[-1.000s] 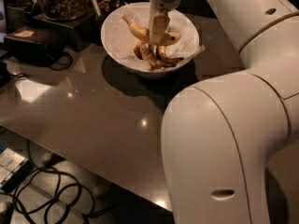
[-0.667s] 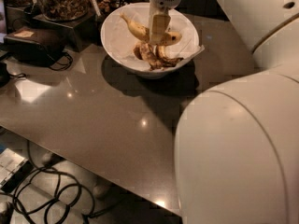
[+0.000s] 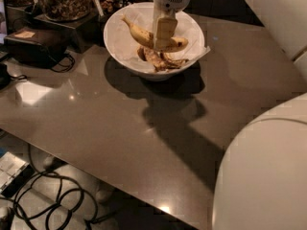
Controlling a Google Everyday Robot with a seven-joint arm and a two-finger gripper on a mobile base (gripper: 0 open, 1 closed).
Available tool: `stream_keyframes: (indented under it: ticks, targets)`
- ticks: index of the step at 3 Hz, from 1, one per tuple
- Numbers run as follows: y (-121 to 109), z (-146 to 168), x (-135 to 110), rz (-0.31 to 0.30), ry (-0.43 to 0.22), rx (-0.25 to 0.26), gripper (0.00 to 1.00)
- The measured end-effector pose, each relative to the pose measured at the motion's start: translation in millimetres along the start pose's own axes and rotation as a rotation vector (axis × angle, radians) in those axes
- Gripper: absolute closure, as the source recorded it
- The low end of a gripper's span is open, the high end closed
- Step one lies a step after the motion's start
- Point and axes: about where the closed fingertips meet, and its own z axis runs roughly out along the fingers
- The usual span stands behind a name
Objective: Pick banana from white bowl
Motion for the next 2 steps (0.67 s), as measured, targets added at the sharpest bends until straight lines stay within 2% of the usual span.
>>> stream_keyframes:
  ticks: [1, 2]
  targets:
    - [3.2, -2.9, -6.5, -0.013, 0.014, 0.008, 1.00]
    - [24.0, -13.1, -16.9, -0.034, 0.016, -0.005, 1.00]
